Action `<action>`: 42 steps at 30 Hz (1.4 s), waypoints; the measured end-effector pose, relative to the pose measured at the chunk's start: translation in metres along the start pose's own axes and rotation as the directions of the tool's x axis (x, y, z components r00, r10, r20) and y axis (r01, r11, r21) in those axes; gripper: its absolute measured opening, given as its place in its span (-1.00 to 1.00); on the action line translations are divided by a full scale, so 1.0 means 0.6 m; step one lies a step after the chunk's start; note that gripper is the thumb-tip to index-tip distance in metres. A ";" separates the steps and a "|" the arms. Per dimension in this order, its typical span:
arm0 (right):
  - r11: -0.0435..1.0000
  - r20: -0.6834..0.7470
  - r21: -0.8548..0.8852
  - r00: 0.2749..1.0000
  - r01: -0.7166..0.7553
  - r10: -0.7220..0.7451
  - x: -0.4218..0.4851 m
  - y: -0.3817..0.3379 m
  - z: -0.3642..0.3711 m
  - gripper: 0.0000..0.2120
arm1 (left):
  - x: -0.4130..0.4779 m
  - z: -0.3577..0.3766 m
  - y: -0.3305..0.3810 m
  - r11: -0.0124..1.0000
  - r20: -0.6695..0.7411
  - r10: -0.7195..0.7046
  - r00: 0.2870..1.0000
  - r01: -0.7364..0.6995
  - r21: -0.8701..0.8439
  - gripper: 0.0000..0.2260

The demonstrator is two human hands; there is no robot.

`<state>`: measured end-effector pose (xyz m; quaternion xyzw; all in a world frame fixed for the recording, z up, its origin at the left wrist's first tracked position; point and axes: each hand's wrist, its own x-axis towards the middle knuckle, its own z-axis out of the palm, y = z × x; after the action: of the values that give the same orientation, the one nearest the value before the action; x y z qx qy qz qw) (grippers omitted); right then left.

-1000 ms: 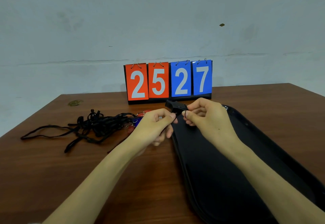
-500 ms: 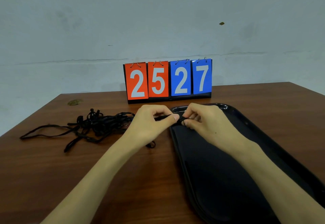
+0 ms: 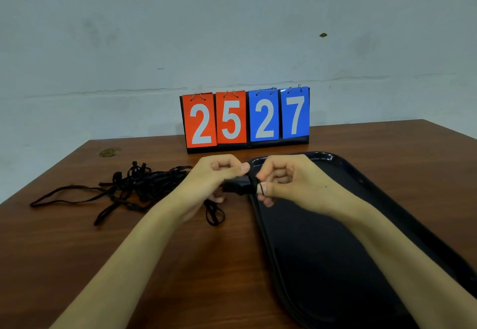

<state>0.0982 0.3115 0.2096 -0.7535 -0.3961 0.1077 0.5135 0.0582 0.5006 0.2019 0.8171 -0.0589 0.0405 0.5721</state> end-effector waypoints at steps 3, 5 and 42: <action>0.997 -0.085 0.082 0.996 0.002 0.005 0.000 -0.005 -0.001 -0.90 | 0.000 0.005 -0.001 0.981 0.052 -0.034 0.998 0.043 -0.192 -0.79; 0.990 -0.140 0.138 0.990 -0.008 0.028 0.000 -0.006 -0.003 -0.91 | -0.001 0.012 -0.001 0.970 0.071 -0.043 0.997 0.059 -0.236 -0.77; 0.956 0.076 -0.290 0.995 -0.042 0.067 -0.003 0.014 0.002 -0.95 | 0.005 0.009 -0.005 0.980 0.052 0.018 0.999 -0.027 0.195 -0.74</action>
<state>0.1004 0.3095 0.2013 -0.8256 -0.4080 0.0951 0.3780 0.0617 0.4964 0.1978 0.8693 -0.0781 0.0322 0.4870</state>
